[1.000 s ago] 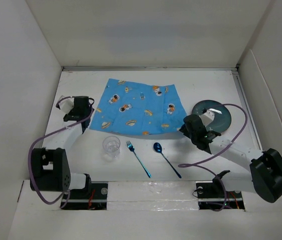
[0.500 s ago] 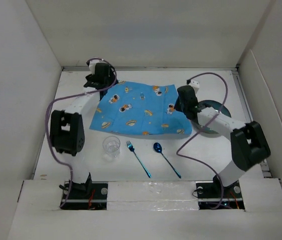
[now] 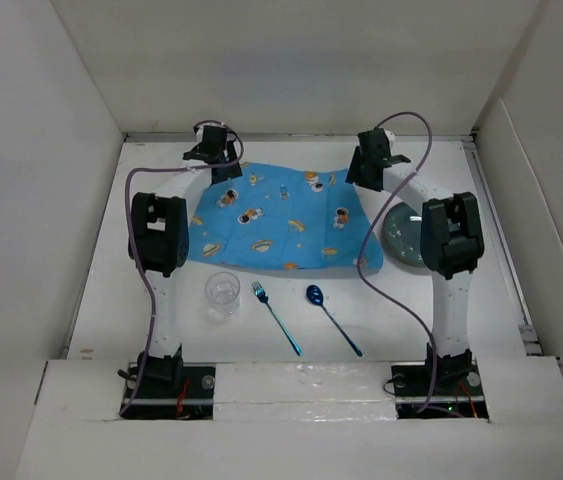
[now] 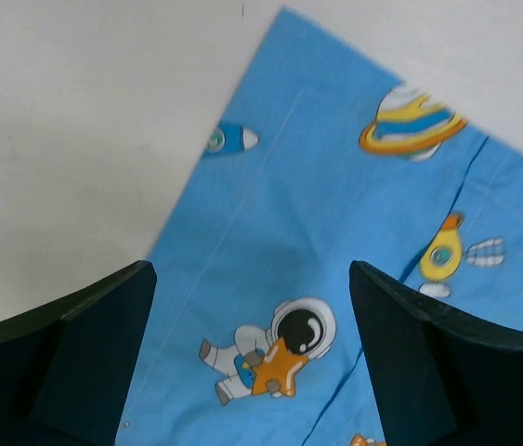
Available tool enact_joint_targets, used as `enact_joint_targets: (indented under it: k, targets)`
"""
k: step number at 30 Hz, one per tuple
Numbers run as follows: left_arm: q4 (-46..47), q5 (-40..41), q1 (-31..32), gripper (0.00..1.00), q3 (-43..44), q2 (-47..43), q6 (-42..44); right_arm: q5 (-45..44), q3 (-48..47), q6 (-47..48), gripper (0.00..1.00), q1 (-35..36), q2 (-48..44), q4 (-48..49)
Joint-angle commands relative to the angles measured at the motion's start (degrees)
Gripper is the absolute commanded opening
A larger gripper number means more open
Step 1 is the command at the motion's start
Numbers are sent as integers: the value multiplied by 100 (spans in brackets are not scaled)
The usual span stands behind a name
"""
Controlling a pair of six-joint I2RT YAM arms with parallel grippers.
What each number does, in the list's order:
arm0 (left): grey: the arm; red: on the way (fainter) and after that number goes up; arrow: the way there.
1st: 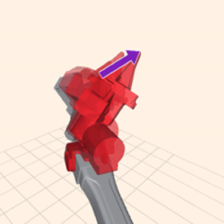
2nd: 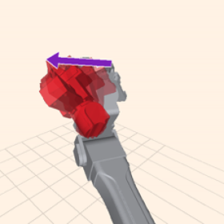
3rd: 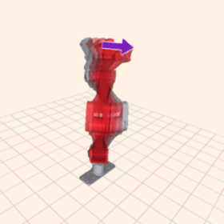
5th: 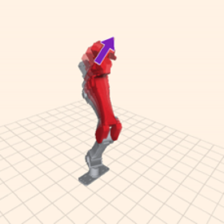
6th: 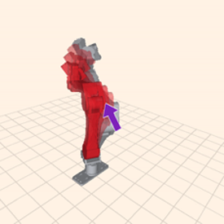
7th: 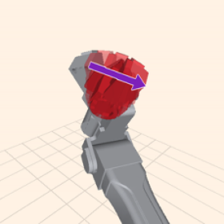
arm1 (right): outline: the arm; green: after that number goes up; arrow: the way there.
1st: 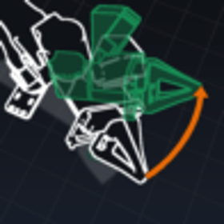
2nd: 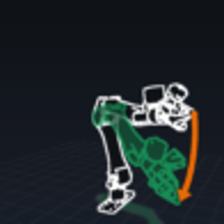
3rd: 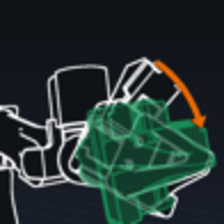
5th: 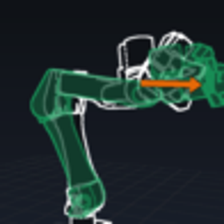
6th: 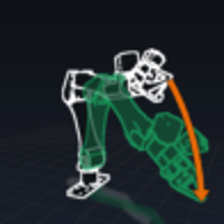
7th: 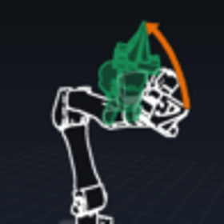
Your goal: Set the dinner table for one person
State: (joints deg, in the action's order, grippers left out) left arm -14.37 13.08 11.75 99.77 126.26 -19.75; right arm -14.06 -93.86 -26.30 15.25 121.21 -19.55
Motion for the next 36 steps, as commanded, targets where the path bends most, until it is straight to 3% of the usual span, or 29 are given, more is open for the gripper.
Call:
enact_joint_targets:
  k: [1,12,17,20,22,24,25,27,28,30,33,36]
  targets:
    - [22,-51,-94,84,447,92,112,177,-1176,143,59,58,446,-803]
    - [-233,-217,-146,82,895,628,147,659,-1836,-41,63,-48,1185,-1208]
    - [-671,-587,-146,71,1377,952,173,940,-2539,-129,65,-109,1625,-1875]
    - [-673,-623,-146,61,1318,1006,190,1353,-2629,-138,57,-171,1766,-1904]
    - [-646,-622,-146,45,1247,1006,191,2036,-2278,-208,41,-311,1731,-1728]
    - [-663,-623,-199,36,1212,997,103,2127,-1971,-357,35,-312,1565,-1316]
    - [-611,-570,-199,24,1177,971,42,2145,-1682,-419,33,-312,1494,-1175]
    - [-497,-579,-199,17,1028,866,24,2127,-1574,-419,23,-312,1380,-1024]
    - [-488,-535,-251,8,1010,848,6,2110,-1547,-428,19,-312,1362,-1024]
    - [-479,-543,-252,1,975,813,6,2162,-1521,-428,11,-364,1335,-955]
    - [-497,-403,-313,0,914,734,-82,2513,-1363,-489,0,-417,1248,-630]
    - [-198,-359,-506,0,580,488,-135,2664,-933,-595,0,-417,942,11]
